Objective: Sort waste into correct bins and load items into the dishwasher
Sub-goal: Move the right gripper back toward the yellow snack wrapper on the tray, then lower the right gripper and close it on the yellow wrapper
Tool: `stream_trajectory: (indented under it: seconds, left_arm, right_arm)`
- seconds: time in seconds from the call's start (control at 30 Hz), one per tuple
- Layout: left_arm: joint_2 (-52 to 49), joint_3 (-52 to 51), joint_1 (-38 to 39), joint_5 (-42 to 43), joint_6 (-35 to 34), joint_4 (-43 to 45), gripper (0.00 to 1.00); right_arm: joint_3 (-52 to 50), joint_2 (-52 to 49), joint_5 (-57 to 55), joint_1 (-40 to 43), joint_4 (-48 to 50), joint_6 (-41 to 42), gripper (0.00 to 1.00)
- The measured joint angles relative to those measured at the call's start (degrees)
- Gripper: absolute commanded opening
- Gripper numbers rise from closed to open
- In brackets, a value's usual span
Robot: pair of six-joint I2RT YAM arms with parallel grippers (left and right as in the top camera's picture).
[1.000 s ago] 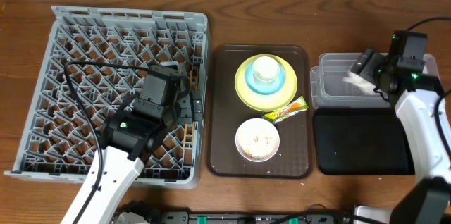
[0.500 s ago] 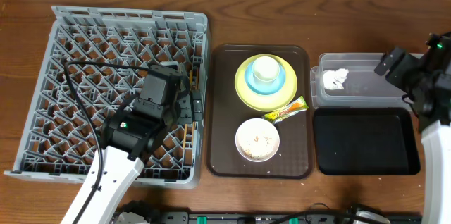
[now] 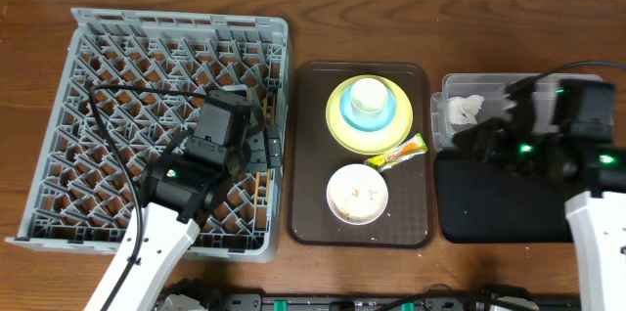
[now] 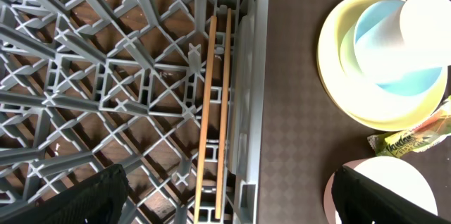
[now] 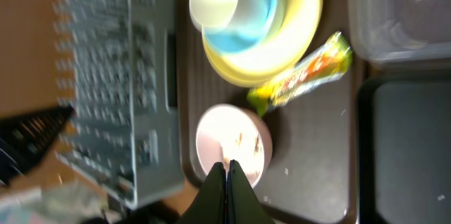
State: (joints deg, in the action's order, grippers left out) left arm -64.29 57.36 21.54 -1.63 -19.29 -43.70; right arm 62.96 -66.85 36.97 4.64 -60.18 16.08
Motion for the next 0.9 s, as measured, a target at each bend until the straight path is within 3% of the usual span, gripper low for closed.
stream_trajectory:
  seconds: [0.1, 0.2, 0.23, 0.57, 0.73, 0.9]
  left_arm:
    - [0.0, 0.0, 0.0, 0.0, 0.0, 0.0, 0.93]
    - [0.0, 0.0, 0.0, 0.0, 0.0, 0.0, 0.93]
    - [0.0, 0.0, 0.0, 0.0, 0.0, 0.0, 0.93]
    - [0.0, 0.0, 0.0, 0.0, 0.0, 0.0, 0.93]
    - [0.0, 0.0, 0.0, 0.0, 0.0, 0.0, 0.93]
    - [0.0, 0.0, 0.0, 0.0, 0.0, 0.0, 0.93]
  right_arm:
    - [-3.4, 0.0, -3.8, -5.5, 1.5, 2.1, 0.13]
    - [-7.7, 0.0, -9.5, -11.2, 4.7, 6.9, 0.41]
    - [-9.1, 0.0, -11.3, -12.9, 5.9, 8.8, 0.43]
    - [-20.2, -0.2, -31.8, -32.9, 22.9, 32.3, 0.49]
    - [-20.4, -1.1, -43.4, -40.3, 24.5, 42.0, 0.44]
    - [-20.4, -4.9, -49.8, -42.0, 26.4, 46.3, 0.41]
